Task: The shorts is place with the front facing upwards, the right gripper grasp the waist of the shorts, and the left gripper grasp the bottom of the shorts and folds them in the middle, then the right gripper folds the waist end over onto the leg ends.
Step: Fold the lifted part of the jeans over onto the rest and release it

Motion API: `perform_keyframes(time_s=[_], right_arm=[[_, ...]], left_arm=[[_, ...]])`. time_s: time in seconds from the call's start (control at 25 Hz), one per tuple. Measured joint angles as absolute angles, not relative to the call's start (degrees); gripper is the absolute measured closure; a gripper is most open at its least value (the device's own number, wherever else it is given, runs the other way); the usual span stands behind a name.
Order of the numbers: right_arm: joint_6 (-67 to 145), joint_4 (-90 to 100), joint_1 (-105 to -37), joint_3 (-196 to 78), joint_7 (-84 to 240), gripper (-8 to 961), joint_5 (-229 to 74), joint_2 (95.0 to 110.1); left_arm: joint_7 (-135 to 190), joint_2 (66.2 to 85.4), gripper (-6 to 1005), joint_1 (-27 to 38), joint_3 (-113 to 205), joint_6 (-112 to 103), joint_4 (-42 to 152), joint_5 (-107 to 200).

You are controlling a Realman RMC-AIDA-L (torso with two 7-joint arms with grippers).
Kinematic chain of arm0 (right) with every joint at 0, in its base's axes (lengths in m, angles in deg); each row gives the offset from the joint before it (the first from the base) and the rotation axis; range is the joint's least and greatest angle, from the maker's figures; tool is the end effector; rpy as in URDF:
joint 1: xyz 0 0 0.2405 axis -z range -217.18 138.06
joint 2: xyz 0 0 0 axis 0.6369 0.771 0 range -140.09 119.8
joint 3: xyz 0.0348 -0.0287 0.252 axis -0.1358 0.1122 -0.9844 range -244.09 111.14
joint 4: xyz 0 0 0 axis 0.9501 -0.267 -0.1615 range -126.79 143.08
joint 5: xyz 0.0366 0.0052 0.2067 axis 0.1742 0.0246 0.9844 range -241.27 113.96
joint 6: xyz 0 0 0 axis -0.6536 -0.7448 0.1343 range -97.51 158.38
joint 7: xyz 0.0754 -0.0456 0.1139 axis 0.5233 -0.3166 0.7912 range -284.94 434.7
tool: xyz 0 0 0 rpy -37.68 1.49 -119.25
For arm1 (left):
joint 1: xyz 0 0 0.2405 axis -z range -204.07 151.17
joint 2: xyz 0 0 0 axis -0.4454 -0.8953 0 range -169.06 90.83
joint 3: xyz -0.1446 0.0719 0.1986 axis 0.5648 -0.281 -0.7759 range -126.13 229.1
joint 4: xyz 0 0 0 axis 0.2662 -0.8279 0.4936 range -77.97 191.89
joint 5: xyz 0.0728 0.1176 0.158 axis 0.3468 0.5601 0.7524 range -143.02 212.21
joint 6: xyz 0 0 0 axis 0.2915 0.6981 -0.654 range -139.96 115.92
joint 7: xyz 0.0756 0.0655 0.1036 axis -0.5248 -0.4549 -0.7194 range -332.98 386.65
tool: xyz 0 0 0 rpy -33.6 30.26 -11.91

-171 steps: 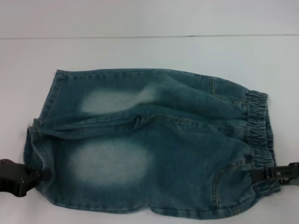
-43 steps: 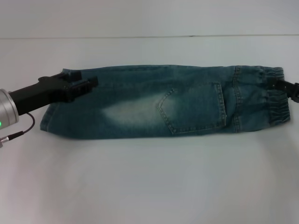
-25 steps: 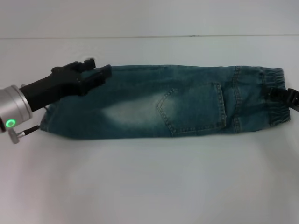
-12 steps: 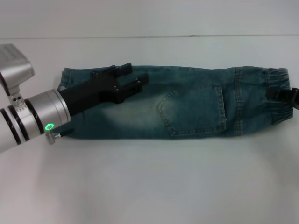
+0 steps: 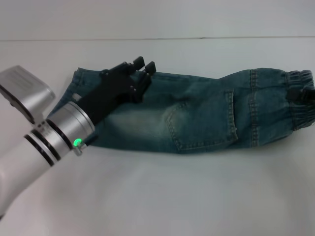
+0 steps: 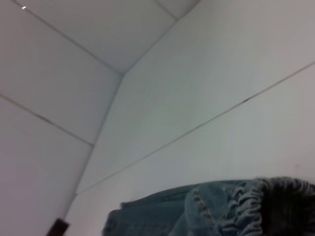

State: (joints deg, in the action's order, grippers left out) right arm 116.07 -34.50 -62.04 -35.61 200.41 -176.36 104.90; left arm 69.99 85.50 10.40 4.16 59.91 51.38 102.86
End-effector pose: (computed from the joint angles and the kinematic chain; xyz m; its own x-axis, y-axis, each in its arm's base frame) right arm 0.3270 0.3189 0.0706 0.0896 -0.7483 -0.6573 -0.9631 -0.2331 0.1342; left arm -0.2281 0.3477 -0.0811 0.5549 0.1433 0.8195 0.6463 -0.6945 -0.3161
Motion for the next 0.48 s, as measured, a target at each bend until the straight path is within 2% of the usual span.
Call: perform_keyframes(time_s=[0.2,0.4,0.48], right_arm=[[121.8,-38.2,-61.5,-36.5,204.0,833,-176.3,105.50],[127.7,-39.4,-62.1,-38.8,206.9,834,-175.6,105.84],[130.2,-39.8,-62.4,-39.6,207.6,834,-174.4,105.85]], left_arm=[[54.5,85.52,652,15.5,7.3,58.7,63.5,99.5],[42.6,85.51,853,18.2,13.0,56.8,71.1,100.0],[37.6,85.51,903,18.3,16.1,55.9,73.4,100.5]])
